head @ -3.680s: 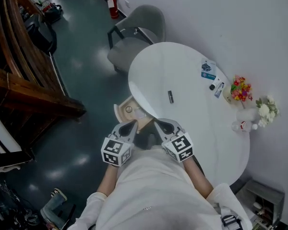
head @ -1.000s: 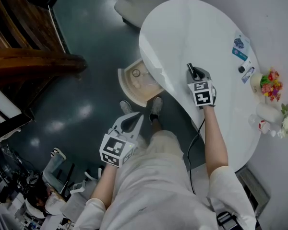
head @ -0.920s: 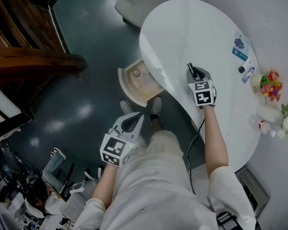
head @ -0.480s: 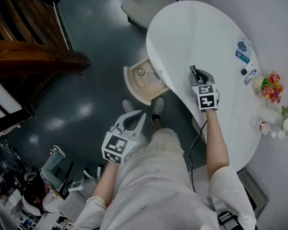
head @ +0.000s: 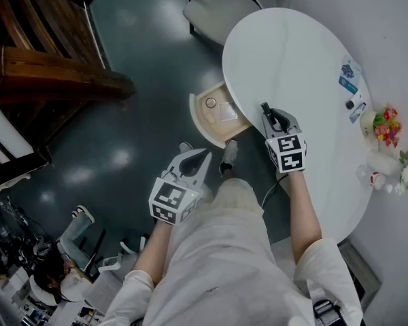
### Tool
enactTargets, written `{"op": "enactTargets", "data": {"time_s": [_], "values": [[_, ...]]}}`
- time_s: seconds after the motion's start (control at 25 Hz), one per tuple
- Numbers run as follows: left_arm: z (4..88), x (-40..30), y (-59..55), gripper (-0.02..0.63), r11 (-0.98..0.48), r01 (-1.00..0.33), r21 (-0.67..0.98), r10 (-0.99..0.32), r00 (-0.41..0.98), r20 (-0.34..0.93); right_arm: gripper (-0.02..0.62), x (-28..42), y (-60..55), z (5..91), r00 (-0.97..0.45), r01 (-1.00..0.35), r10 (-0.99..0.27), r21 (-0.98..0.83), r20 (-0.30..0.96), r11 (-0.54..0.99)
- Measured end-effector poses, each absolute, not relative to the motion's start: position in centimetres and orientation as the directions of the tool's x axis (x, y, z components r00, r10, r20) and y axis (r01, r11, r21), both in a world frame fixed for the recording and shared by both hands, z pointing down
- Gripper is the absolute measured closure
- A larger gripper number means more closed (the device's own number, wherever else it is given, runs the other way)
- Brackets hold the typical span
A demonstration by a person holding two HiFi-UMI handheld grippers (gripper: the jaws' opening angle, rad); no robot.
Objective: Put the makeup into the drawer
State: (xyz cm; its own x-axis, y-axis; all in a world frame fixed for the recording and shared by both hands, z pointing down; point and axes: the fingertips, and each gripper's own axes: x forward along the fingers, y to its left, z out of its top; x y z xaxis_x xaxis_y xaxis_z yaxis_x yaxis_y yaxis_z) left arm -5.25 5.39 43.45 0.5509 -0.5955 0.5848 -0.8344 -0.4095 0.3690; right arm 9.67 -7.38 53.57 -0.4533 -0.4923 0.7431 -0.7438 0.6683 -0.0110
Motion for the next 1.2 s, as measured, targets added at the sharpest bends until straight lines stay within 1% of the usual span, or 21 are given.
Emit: {"op": "enactTargets", "data": {"time_s": [0.32, 0.52, 0.64, 0.76, 1.0, 1.2], "values": [[43.2, -8.3, 5.1, 0.598, -0.420, -0.824, 0.379, -0.594, 0.566, 0.572, 0.502, 4.0, -5.3, 52.0, -0.494, -0.721, -0.472, -0.040, 0.730, 0.692], [43.1, -10.4, 5.1, 0.597, -0.422, -0.816, 0.394, -0.590, 0.578, 0.564, 0.502, 0.6, -3.3, 53.2, -0.511, -0.714, -0.434, -0.086, 0.742, 0.695], [43.5, -11.6, 5.3, 0.598, -0.421, -0.811, 0.407, -0.580, 0.586, 0.566, 0.502, -1.1, -2.4, 54.6, -0.506, -0.715, -0.416, -0.098, 0.756, 0.692], [44.2, -13.0, 5.5, 0.598, -0.417, -0.809, 0.413, -0.569, 0.587, 0.575, 0.502, -2.1, -2.6, 56.2, -0.485, -0.730, -0.427, -0.085, 0.763, 0.678], [46.6, -15.2, 6.3, 0.598, -0.421, -0.801, 0.426, -0.531, 0.598, 0.601, 0.502, -3.4, -2.8, 61.3, -0.439, -0.750, -0.421, -0.065, 0.794, 0.659], [48.8, -16.9, 6.6, 0.598, -0.436, -0.788, 0.435, -0.501, 0.614, 0.610, 0.502, -4.4, -4.1, 65.5, -0.392, -0.754, -0.444, -0.005, 0.806, 0.657]]}}
